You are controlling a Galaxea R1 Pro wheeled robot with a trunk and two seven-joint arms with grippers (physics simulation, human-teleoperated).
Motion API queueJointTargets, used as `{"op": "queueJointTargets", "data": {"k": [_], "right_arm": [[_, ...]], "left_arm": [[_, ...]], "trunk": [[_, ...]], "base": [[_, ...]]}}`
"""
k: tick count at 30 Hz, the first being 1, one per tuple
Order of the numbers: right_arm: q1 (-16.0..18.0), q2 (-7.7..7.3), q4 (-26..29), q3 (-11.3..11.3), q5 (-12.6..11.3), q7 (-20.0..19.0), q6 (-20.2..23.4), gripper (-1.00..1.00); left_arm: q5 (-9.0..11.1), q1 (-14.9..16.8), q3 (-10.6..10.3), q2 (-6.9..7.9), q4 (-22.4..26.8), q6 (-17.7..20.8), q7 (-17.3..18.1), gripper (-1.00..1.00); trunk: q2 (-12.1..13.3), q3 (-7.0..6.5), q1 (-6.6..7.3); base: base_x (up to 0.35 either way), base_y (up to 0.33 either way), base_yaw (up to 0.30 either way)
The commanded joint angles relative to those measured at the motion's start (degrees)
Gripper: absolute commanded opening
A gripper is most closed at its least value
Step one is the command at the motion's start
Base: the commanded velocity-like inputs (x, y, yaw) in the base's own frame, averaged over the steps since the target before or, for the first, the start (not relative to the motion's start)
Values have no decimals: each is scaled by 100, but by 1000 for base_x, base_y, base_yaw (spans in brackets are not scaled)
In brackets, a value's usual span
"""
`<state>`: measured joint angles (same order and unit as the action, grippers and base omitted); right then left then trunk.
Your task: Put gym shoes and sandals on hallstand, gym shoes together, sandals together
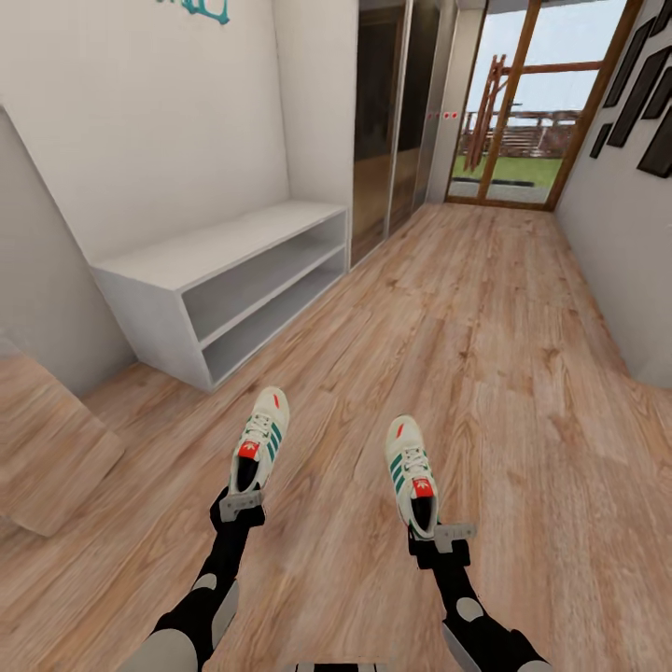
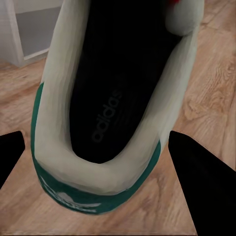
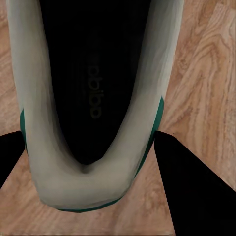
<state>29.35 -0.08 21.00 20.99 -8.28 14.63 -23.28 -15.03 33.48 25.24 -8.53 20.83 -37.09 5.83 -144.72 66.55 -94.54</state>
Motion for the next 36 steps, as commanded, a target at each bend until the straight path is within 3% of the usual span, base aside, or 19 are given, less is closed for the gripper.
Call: {"op": "queueJointTargets", "data": {"k": [1, 11, 36], "right_arm": [[0, 0, 0, 2, -6, 5, -2, -100], [0, -1, 0, 2, -7, 5, -2, -100], [0, 2, -121, 10, 2, 5, 1, -100]], "left_arm": [[-1, 0, -1, 0, 0, 0, -3, -100], [0, 1, 0, 0, 0, 0, -3, -100], [-14, 1, -7, 0, -271, 10, 1, -100]], "trunk": [[0, 0, 0], [0, 0, 0], [0, 0, 0]], "base": [[-266, 216, 0], [-242, 206, 22], [-9, 8, 276]]}}
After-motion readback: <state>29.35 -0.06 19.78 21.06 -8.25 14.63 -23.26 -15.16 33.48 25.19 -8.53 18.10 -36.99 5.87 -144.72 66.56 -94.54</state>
